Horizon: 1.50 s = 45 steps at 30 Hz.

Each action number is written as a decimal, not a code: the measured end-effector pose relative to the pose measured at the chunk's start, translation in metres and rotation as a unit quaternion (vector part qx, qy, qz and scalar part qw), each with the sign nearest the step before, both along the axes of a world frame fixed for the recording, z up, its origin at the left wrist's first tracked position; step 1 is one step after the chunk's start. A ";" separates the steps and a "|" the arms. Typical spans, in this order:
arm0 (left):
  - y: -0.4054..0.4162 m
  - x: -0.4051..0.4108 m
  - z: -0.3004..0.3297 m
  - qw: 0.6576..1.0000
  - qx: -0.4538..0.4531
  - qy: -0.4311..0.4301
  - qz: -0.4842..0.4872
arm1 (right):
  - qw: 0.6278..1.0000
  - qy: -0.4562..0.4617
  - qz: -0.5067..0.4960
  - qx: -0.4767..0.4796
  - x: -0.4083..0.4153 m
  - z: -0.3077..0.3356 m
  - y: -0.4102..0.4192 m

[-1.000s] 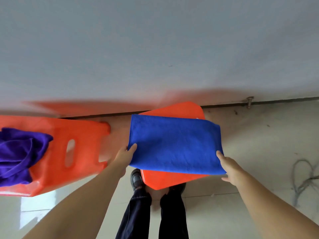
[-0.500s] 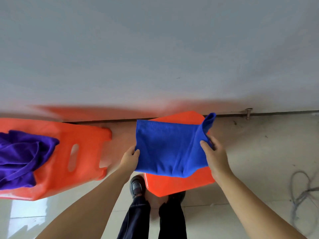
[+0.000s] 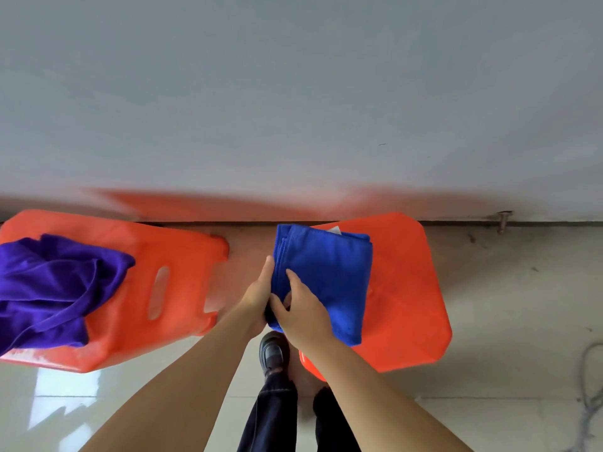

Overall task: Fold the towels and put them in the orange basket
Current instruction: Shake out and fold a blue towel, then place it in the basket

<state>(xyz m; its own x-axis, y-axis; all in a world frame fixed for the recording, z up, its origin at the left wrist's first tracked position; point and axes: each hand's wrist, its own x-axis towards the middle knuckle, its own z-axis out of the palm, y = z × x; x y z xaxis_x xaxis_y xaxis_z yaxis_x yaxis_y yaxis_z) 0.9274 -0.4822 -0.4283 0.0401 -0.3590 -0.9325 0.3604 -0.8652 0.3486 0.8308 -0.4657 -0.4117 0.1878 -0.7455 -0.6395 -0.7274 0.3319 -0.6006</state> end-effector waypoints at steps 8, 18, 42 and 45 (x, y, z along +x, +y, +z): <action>-0.011 -0.007 0.007 0.981 -0.058 -0.115 -0.148 | 0.946 0.028 -0.289 -0.144 -0.087 -0.001 -0.012; -0.031 -0.035 0.105 0.982 -0.095 0.101 -0.132 | 0.762 -0.297 -0.502 0.280 -0.121 0.046 -0.017; -0.028 -0.102 0.296 0.889 -0.214 0.124 -0.387 | 0.708 -0.462 -0.534 0.015 -0.205 0.271 0.080; -0.016 -0.122 0.305 0.855 -0.203 0.146 -0.454 | 0.676 -0.452 -0.581 -0.039 -0.208 0.283 0.124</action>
